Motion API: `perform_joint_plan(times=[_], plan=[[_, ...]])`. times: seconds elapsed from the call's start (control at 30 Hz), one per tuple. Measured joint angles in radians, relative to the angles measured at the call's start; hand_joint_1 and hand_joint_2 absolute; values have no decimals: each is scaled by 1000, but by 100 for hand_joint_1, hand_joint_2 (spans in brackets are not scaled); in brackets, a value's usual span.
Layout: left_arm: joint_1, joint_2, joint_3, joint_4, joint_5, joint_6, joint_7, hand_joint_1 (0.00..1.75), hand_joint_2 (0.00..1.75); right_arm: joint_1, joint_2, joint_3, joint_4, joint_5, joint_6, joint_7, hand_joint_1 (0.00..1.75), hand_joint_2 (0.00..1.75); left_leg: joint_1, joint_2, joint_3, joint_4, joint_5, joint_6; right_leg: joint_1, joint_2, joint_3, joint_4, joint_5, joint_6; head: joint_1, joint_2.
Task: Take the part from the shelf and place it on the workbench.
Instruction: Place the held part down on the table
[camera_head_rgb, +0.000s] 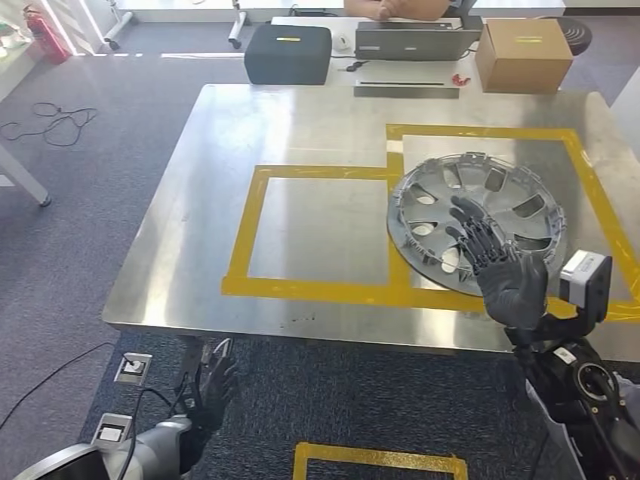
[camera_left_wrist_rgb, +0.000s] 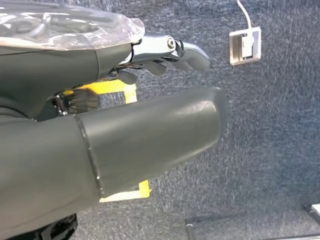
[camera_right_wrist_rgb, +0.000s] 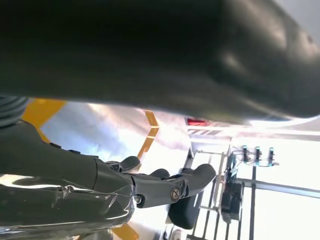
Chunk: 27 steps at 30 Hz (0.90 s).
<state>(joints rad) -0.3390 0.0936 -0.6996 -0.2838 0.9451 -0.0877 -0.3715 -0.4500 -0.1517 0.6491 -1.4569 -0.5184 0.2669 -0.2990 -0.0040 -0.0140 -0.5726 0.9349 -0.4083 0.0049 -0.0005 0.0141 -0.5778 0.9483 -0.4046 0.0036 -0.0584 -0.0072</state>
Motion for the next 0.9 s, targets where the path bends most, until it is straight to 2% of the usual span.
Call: perform_joint_plan(times=[0.2, 0.4, 0.63, 0.9], plan=[[2, 5, 0, 0, -7, 7, 2, 0, 0, 115, -29, -25, -93, -98, 78, -17, 0, 0, 0, 0, 0, 0, -1, 1, 0, 0, 0, 0, 0, 0, 0, 0], [-4, 4, 0, 0, -18, 7, 16, 0, 0, 143, -40, -39, -95, -122, 207, -41, 0, 0, 0, 1, 0, 0, 0, 1, 0, 0, 1, 0, 0, 0, 0, 0], [-17, 1, 0, 0, -22, 5, 25, 0, 0, 143, -36, -29, -104, -92, 239, -70, 0, 0, 0, 0, 1, 0, 0, 1, 0, 0, 1, 0, 0, 0, 0, 0], [-19, 0, 0, 0, -21, 5, 26, 0, 0, 149, -35, -12, -120, -65, 233, -62, 0, 0, 0, 0, 0, 0, 0, 0, 0, 0, 1, 0, 0, 0, 0, 0]])
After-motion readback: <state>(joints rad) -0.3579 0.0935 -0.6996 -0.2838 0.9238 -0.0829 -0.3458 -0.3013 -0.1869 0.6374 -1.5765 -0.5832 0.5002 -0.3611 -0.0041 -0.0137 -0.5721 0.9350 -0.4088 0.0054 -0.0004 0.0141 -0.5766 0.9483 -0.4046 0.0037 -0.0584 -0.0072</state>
